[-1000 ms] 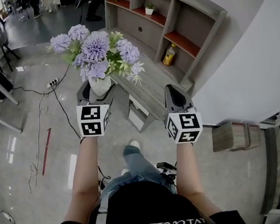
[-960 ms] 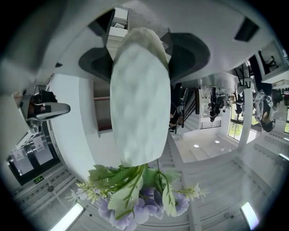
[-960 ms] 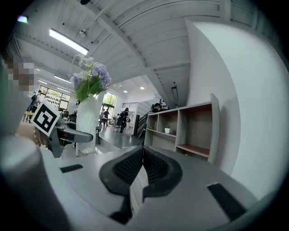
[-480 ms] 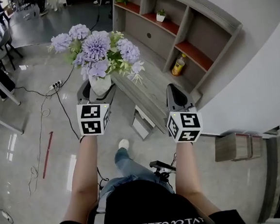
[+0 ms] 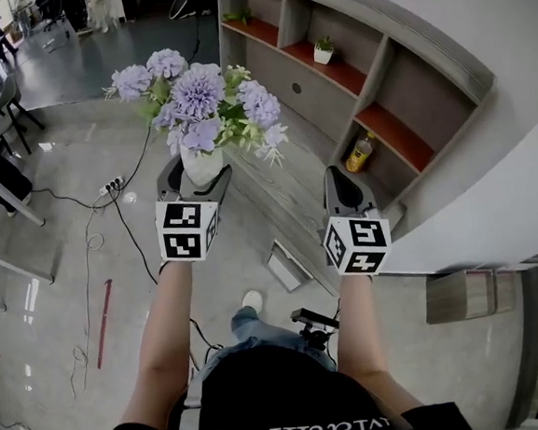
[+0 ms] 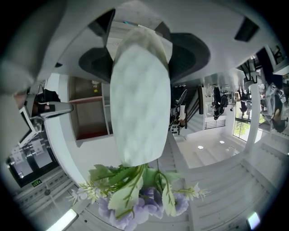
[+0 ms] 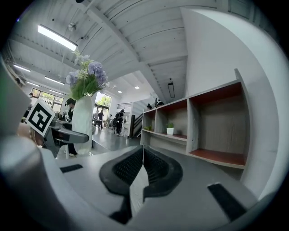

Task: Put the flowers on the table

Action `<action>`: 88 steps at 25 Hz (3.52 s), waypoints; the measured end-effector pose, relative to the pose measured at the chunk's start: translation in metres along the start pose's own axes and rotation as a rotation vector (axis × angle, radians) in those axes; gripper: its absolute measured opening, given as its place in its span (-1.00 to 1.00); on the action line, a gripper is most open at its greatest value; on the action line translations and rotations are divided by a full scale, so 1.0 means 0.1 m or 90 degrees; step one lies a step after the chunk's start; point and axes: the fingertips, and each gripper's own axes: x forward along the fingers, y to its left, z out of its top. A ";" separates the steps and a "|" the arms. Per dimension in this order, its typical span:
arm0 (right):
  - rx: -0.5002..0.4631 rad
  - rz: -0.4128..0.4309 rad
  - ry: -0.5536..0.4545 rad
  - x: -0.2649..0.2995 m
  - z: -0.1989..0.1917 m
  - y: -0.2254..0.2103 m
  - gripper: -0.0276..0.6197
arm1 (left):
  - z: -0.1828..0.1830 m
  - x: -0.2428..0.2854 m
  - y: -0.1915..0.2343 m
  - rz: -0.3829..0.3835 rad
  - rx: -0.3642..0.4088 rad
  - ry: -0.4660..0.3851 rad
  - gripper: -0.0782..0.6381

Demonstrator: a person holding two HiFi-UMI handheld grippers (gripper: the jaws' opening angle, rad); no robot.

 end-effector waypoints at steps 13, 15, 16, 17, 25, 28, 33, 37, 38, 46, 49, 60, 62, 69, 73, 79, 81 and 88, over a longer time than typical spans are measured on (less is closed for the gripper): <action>0.049 0.088 0.010 0.24 -0.24 0.16 -0.86 | -0.09 -0.10 0.08 0.051 0.007 0.042 0.26; 0.043 0.088 0.013 0.23 -0.24 0.23 -0.86 | -0.07 -0.08 0.05 0.036 0.002 0.032 0.26; 0.039 0.087 0.013 0.22 -0.23 0.25 -0.86 | -0.06 -0.07 0.03 0.025 -0.003 0.026 0.26; 0.036 0.086 0.013 0.20 -0.20 0.26 -0.86 | -0.04 -0.06 0.00 0.013 -0.007 0.020 0.26; 0.017 0.066 0.021 0.05 -0.11 0.31 -0.86 | 0.00 -0.05 -0.05 -0.025 -0.006 0.012 0.26; 0.010 0.054 0.023 0.00 -0.12 0.32 -0.86 | -0.01 -0.04 -0.05 -0.037 -0.003 0.010 0.26; -0.011 0.020 0.032 -0.17 -0.02 0.23 -0.86 | -0.01 -0.04 -0.16 -0.066 -0.025 0.003 0.26; -0.036 0.046 -0.015 0.11 0.13 0.15 -0.86 | 0.03 0.06 -0.02 -0.022 -0.016 -0.031 0.26; -0.036 0.054 -0.026 0.18 0.17 0.14 -0.86 | 0.06 0.08 0.02 -0.010 -0.007 -0.035 0.26; -0.048 0.201 -0.019 0.06 0.51 0.00 -0.86 | 0.23 -0.42 -0.29 0.138 -0.040 0.014 0.26; -0.047 0.189 -0.024 -0.05 0.61 -0.12 -0.86 | 0.36 -0.44 -0.39 0.137 -0.038 0.008 0.26; -0.059 0.096 -0.010 0.03 0.56 0.18 -0.86 | 0.16 -0.21 -0.15 0.038 -0.033 0.005 0.26; -0.064 0.084 -0.011 0.02 0.56 0.24 -0.86 | 0.14 -0.18 -0.12 0.024 -0.027 0.003 0.26; -0.077 0.063 0.005 0.02 0.44 0.42 -0.86 | 0.01 -0.05 -0.07 -0.009 -0.018 -0.002 0.26; -0.089 0.060 0.010 0.04 0.42 0.50 -0.86 | -0.02 0.01 -0.07 -0.021 -0.016 -0.009 0.26; -0.110 0.059 0.024 0.06 0.34 0.60 -0.86 | -0.06 0.07 -0.06 -0.025 -0.016 -0.022 0.26; -0.113 0.060 0.021 0.02 0.35 0.60 -0.86 | -0.04 0.07 -0.10 -0.030 -0.031 -0.023 0.26; -0.129 0.068 0.001 0.04 0.28 0.68 -0.86 | -0.06 0.11 -0.14 -0.041 -0.038 -0.034 0.26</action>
